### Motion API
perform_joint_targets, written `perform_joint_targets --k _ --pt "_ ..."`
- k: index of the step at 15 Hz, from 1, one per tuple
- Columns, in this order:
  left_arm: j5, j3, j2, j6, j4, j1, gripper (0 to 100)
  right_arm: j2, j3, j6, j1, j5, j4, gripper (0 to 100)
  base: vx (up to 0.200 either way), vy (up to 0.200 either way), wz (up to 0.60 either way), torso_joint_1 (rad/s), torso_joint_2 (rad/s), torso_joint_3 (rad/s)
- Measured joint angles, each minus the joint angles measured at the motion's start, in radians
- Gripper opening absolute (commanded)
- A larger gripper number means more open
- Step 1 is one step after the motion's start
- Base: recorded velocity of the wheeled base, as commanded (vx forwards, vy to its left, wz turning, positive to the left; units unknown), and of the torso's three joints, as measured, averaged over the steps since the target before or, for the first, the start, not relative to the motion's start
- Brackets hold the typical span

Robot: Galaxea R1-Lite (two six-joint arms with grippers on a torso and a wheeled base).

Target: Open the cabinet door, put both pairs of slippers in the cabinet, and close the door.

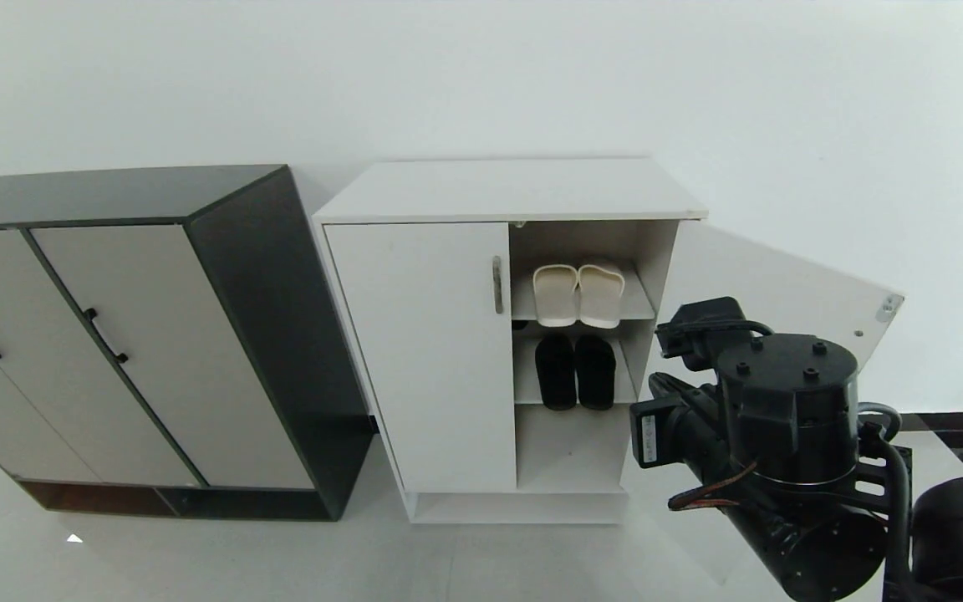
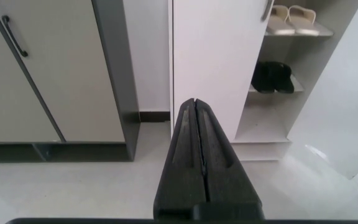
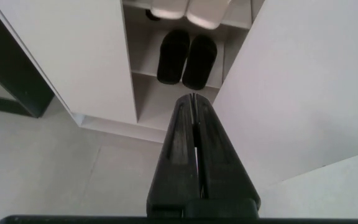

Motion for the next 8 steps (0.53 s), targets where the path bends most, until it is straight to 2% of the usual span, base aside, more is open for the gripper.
perform_joint_targets --k 8 --pt "0.0 0.0 0.0 0.0 0.0 0.0 0 0.001 0.0 0.0 0.0 0.0 0.0 0 0.0 0.0 0.0 0.207 -0.53 -0.314"
